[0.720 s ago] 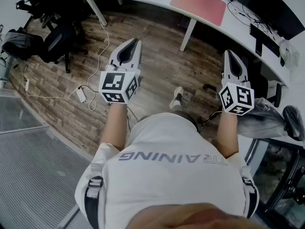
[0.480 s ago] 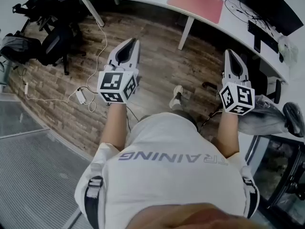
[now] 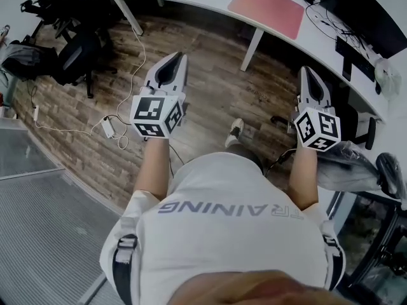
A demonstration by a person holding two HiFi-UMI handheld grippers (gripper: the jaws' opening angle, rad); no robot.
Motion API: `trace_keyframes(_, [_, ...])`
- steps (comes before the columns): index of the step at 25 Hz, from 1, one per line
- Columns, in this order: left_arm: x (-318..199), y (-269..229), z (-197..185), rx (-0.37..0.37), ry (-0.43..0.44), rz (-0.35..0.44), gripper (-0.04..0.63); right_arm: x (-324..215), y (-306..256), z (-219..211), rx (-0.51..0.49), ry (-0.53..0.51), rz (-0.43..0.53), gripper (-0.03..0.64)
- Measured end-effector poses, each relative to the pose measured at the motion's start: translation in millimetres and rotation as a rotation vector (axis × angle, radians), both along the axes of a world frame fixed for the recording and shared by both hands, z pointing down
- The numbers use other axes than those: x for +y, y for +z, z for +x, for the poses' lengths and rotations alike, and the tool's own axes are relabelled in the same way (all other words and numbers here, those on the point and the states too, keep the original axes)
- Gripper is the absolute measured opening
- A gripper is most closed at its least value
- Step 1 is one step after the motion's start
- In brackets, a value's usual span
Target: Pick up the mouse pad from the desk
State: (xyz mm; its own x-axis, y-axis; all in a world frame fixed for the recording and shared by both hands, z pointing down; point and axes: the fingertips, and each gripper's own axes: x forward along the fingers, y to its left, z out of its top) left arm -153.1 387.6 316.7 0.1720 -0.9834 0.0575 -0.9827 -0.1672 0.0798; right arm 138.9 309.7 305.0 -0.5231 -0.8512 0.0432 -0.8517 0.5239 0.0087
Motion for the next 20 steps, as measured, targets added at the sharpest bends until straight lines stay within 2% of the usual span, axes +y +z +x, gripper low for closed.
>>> trace_keyframes(5, [-24, -9, -13, 0.002, -0.038, 0.037, 0.051, -37, -1, -7, -0.016, -0.007, -0.008, 0.025])
trace_keyframes(11, [-75, 4, -11, 0.013, -0.046, -0.003, 0.051, -87, 14, -5, -0.027, -0.011, -0.04, 0.025])
trace_keyframes(20, [-178, -6, 19, 0.016, -0.021, -0.017, 0.051, -183, 6, 28, -0.039, 0.015, -0.058, 0.025])
